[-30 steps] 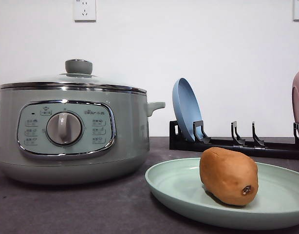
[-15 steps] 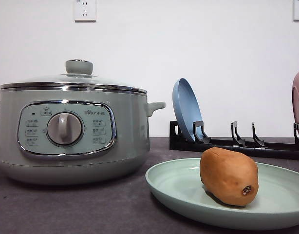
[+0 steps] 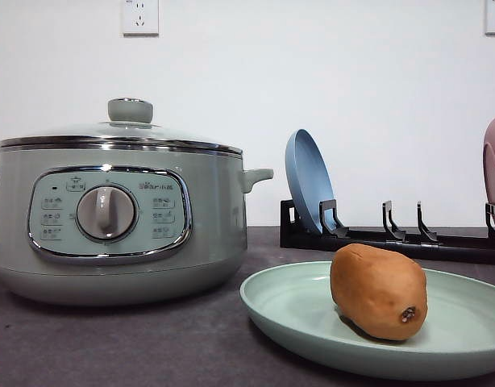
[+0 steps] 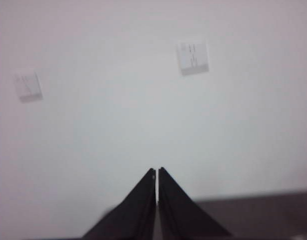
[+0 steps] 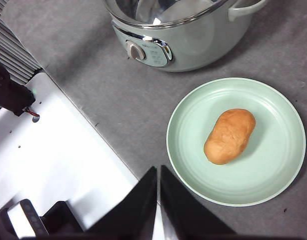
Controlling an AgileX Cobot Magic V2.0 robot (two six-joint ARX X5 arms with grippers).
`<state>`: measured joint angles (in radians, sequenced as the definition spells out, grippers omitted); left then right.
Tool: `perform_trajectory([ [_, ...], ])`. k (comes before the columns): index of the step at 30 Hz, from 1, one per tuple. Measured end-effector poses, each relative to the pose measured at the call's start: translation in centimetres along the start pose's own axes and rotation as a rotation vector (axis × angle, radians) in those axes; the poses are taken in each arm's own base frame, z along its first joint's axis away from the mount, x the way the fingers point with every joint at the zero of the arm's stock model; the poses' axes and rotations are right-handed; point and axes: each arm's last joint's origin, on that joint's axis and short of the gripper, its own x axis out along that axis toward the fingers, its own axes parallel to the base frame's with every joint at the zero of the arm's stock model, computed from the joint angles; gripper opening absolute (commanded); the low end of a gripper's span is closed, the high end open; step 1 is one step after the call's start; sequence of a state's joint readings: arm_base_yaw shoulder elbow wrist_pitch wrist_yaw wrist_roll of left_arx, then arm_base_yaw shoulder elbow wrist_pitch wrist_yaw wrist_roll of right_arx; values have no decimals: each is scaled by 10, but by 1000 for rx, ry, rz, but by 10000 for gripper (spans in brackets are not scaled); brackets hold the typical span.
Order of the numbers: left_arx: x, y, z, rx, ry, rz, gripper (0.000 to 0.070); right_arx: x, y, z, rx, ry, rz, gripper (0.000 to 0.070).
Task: Transfer potato from steamer to green plate
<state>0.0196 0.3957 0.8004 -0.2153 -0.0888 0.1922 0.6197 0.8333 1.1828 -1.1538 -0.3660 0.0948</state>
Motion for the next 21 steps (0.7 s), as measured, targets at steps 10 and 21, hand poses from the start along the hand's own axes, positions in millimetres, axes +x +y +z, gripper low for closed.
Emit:
perform_trajectory([
  [10,-11,-17,-95,14,144,-23,0,0,0,0,0,0,0,0],
  [21,-18,-32,-173,24,263,-47,0,0,0,0,0,0,0,0],
])
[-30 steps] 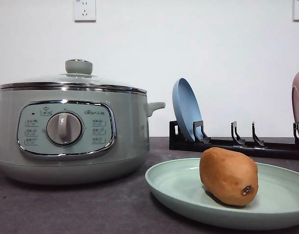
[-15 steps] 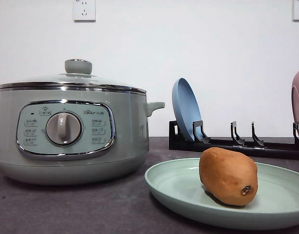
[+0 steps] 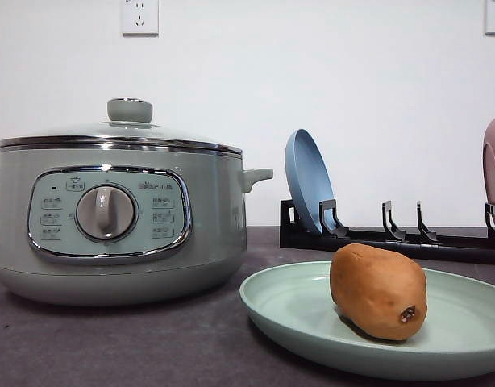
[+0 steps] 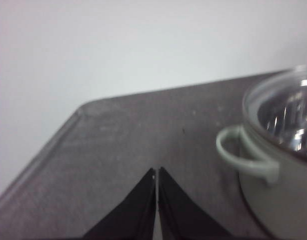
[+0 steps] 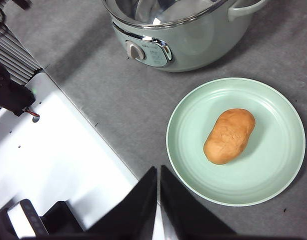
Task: Transfer potato from steamer to green plate
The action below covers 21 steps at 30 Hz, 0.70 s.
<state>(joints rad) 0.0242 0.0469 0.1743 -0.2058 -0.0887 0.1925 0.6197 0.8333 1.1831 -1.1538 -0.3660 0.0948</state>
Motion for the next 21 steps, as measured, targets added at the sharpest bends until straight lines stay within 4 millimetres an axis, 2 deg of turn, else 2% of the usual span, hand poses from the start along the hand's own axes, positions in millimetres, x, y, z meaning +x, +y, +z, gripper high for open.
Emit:
perform_trajectory([
  [11,9,-8,-39,7,87,-17,0,0,0,0,0,0,0,0],
  [21,10,-9,-40,-12,72,-14,0,0,0,0,0,0,0,0],
])
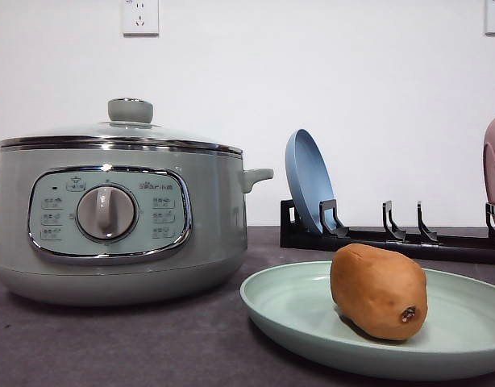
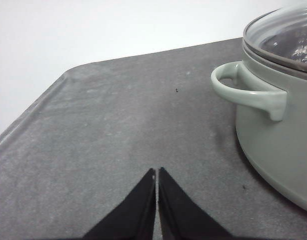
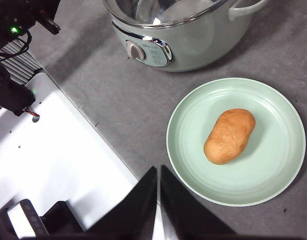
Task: Transfer potato from steamer to green plate
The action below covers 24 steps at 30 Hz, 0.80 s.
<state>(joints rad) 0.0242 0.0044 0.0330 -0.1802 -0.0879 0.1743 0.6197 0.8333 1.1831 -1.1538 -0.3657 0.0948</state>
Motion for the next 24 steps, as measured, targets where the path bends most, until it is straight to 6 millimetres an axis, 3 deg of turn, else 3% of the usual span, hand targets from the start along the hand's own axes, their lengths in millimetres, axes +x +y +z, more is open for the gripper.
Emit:
perform_trajectory([
  [24,0,0,0,-4,0,0,0,0,-1,0,-13,-7,-13,0],
])
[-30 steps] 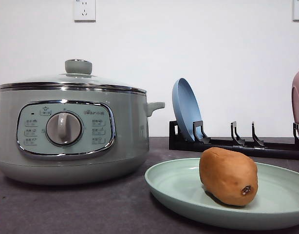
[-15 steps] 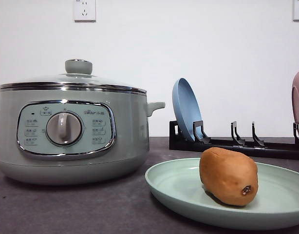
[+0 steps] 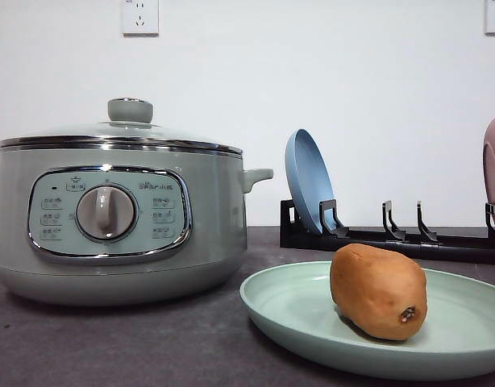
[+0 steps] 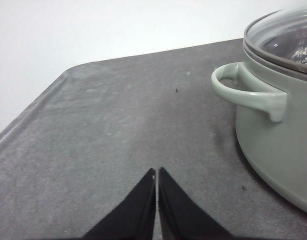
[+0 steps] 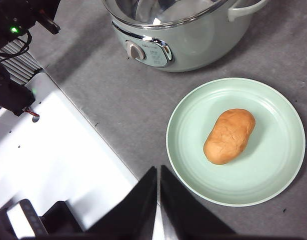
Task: Transfer potato from steamer to green plate
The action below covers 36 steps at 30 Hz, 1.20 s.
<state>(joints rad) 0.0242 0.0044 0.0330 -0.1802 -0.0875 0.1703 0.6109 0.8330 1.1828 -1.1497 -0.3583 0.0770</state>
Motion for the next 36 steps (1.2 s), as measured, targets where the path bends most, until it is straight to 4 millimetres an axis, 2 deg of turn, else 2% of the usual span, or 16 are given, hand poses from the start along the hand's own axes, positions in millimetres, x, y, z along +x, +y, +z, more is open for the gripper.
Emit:
perform_trajectory([
  [3,0,0,0,0,0,0,0,-6,-5,3,-36,-97,-80,0],
  [7,0,0,0,0,0,0,0,-24,-15,2,-73,-387,-180,0],
  [13,0,0,0,0,0,0,0,-29,-34,-29,-104,-682,-416,0],
  [23,0,0,0,0,0,0,0,11,-69,-88,-167,-898,-682,0],
  [29,0,0,0,0,0,0,0,46,-88,-121,-148,-897,-718,0],
  [36,0,0,0,0,0,0,0,75,-104,-148,-84,-861,-771,0],
])
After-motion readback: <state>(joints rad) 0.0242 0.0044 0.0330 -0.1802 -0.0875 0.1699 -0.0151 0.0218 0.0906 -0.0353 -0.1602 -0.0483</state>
